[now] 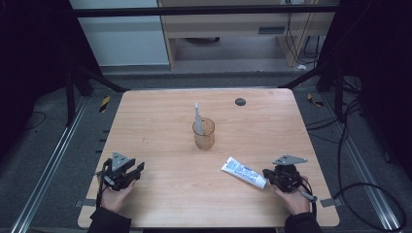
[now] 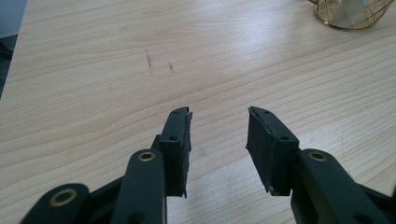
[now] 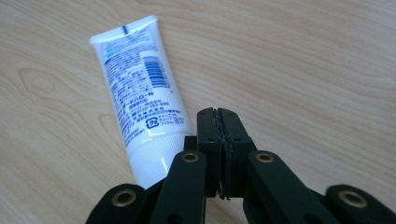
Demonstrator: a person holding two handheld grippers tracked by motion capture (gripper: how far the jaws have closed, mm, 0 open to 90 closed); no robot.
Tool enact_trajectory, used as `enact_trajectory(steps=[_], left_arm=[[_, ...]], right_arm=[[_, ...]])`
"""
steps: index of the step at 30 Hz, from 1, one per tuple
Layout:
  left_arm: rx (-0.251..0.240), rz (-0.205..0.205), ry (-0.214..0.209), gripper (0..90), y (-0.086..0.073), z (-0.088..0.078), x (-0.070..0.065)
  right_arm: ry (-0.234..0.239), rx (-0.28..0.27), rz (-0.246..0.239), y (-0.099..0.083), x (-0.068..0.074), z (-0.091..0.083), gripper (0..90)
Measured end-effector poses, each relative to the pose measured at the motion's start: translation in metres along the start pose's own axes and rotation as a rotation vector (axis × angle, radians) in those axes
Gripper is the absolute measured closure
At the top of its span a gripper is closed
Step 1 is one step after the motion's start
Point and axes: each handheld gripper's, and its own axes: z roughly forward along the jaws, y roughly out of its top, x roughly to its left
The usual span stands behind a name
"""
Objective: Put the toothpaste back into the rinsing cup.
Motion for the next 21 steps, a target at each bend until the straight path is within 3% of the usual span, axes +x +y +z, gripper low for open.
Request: enact_trajectory(steps=[13, 21], left_arm=[[0.001, 0.002, -0.003, 58.4, 0.0, 0.0, -0.001], [0.004, 0.004, -0.006, 58.1, 0.0, 0.001, -0.001]], right_arm=[[0.018, 0.019, -0.02, -0.008, 0.016, -0.005, 87.7], [0.014, 0.023, -0.024, -0.008, 0.016, -0.005, 85.8]])
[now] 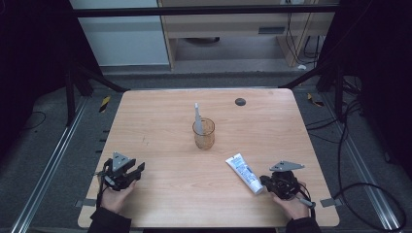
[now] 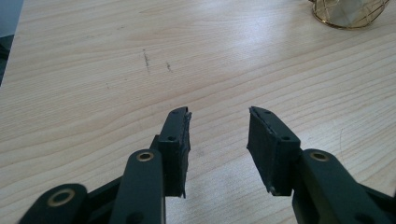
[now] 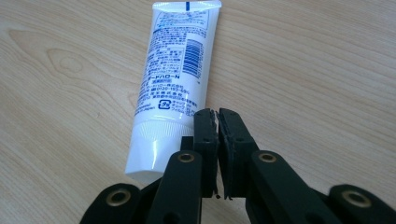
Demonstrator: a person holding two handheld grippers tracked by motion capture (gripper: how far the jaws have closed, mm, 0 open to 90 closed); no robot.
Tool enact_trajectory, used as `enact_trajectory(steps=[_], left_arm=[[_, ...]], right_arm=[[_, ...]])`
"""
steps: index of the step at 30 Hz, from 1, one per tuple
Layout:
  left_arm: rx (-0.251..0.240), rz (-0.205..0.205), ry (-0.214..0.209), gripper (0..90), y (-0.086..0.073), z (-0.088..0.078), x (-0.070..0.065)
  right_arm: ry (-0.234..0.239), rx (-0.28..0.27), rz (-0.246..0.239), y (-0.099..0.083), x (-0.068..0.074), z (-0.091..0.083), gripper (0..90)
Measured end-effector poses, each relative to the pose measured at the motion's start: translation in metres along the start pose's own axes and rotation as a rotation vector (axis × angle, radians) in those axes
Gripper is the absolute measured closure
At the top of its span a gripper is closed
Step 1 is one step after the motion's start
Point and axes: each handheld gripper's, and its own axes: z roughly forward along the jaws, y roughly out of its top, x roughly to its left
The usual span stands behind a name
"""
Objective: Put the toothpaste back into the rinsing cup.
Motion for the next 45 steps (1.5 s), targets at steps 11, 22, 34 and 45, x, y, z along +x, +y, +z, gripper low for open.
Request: enact_trajectory(steps=[11, 22, 34, 45], left_arm=[[0.007, -0.002, 0.0, 55.6, 0.0, 0.002, 0.001], [0.019, 0.005, -0.002, 54.5, 0.001, 0.004, 0.001], [0.036, 0.013, -0.008, 53.0, 0.001, 0.008, 0.0], [0.044, 0.011, -0.012, 52.7, 0.001, 0.009, 0.001]], right_arm=[[-0.012, -0.062, 0.003, 0.022, 0.0, -0.009, 73.2], [0.006, -0.024, -0.005, 0.046, 0.01, -0.002, 49.6], [0.02, 0.037, -0.041, 0.059, 0.02, 0.016, 39.1], [0.028, 0.114, -0.054, 0.064, 0.028, 0.035, 36.1]])
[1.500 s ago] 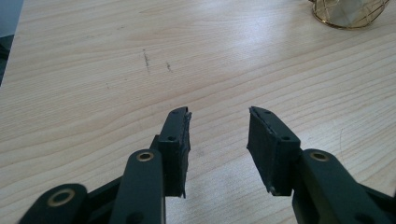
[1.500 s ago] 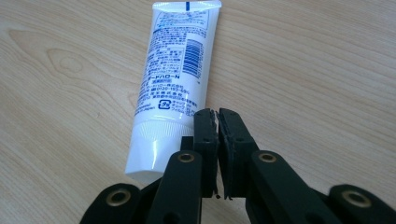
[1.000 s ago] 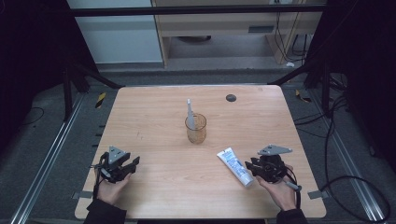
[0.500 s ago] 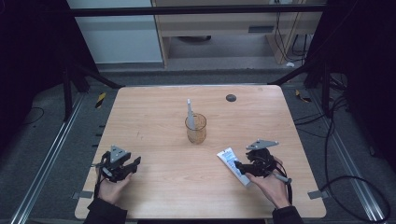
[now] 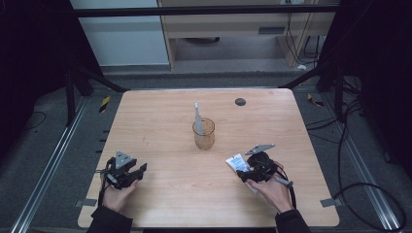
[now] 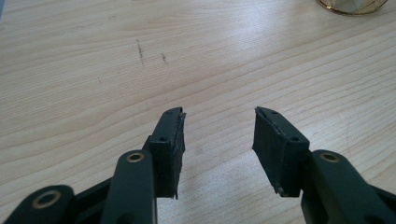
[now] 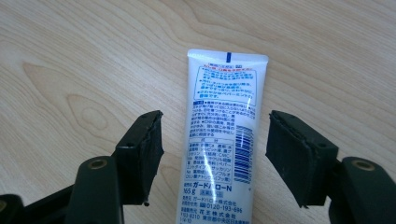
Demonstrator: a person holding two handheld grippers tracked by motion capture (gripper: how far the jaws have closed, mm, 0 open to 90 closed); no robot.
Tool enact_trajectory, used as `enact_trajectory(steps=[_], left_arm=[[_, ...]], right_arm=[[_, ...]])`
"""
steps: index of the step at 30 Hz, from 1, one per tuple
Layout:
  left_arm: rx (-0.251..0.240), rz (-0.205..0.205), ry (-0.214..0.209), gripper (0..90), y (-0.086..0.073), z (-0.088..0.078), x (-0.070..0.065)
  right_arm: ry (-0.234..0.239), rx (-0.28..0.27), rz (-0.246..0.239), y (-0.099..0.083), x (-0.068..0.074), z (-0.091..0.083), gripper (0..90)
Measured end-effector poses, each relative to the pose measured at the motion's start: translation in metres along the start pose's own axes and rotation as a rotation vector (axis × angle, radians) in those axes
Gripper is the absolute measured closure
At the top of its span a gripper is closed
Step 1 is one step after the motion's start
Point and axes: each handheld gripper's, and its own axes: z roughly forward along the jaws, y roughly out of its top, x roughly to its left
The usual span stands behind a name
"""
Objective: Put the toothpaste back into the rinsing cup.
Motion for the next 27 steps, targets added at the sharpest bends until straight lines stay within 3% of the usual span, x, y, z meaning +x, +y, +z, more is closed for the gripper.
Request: enact_trajectory(steps=[6, 16, 27], left_arm=[[0.006, 0.002, -0.006, 52.5, 0.0, 0.001, -0.001], [0.011, 0.001, -0.009, 52.3, 0.001, 0.002, -0.001], [0.021, 0.004, -0.011, 52.3, 0.0, 0.004, -0.001]], right_arm=[[-0.012, 0.036, -0.006, -0.002, -0.001, 0.007, 36.7], [0.008, 0.094, 0.024, -0.006, -0.005, 0.014, 42.9], [0.006, 0.153, 0.037, -0.005, -0.007, 0.023, 42.8]])
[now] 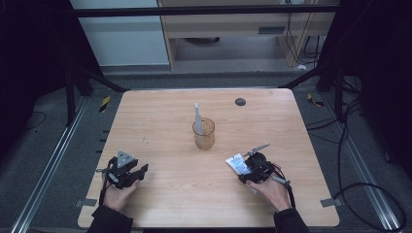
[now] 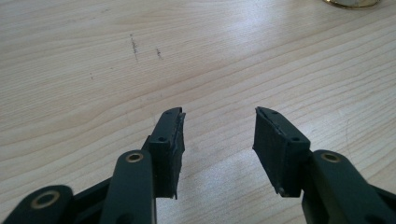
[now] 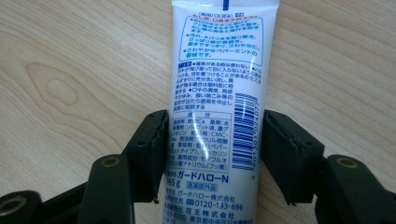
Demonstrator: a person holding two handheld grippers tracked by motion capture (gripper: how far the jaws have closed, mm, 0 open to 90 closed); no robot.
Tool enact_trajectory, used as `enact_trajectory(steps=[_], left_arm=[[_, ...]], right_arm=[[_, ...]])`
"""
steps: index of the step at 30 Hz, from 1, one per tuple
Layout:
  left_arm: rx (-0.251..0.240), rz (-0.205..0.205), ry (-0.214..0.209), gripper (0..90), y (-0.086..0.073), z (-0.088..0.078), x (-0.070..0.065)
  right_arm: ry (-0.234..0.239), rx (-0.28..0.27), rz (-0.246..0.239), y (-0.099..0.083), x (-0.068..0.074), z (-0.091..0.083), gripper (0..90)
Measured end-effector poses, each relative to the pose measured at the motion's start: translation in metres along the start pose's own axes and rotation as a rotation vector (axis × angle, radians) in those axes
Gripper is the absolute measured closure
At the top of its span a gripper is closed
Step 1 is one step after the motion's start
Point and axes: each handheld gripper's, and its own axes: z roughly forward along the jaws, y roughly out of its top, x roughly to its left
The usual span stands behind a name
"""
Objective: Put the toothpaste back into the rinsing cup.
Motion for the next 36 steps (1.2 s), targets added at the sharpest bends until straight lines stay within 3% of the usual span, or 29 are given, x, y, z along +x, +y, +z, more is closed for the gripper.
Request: enact_trajectory(steps=[7, 14, 20, 36], left_arm=[[0.001, 0.0, -0.002, 52.3, 0.0, 0.001, 0.0], [0.002, 0.003, -0.001, 52.3, 0.0, 0.0, 0.0], [0.0, 0.003, 0.001, 52.3, 0.0, 0.0, 0.0], [-0.004, 0.007, 0.002, 52.3, 0.0, -0.001, 0.0]], right_arm=[[-0.008, 0.026, 0.025, 0.003, 0.002, 0.001, 45.5], [-0.017, 0.027, 0.042, 0.004, 0.003, -0.004, 60.2], [-0.015, 0.014, 0.053, 0.003, 0.004, -0.008, 65.8], [0.017, -0.208, 0.055, 0.007, 0.004, -0.037, 68.6]])
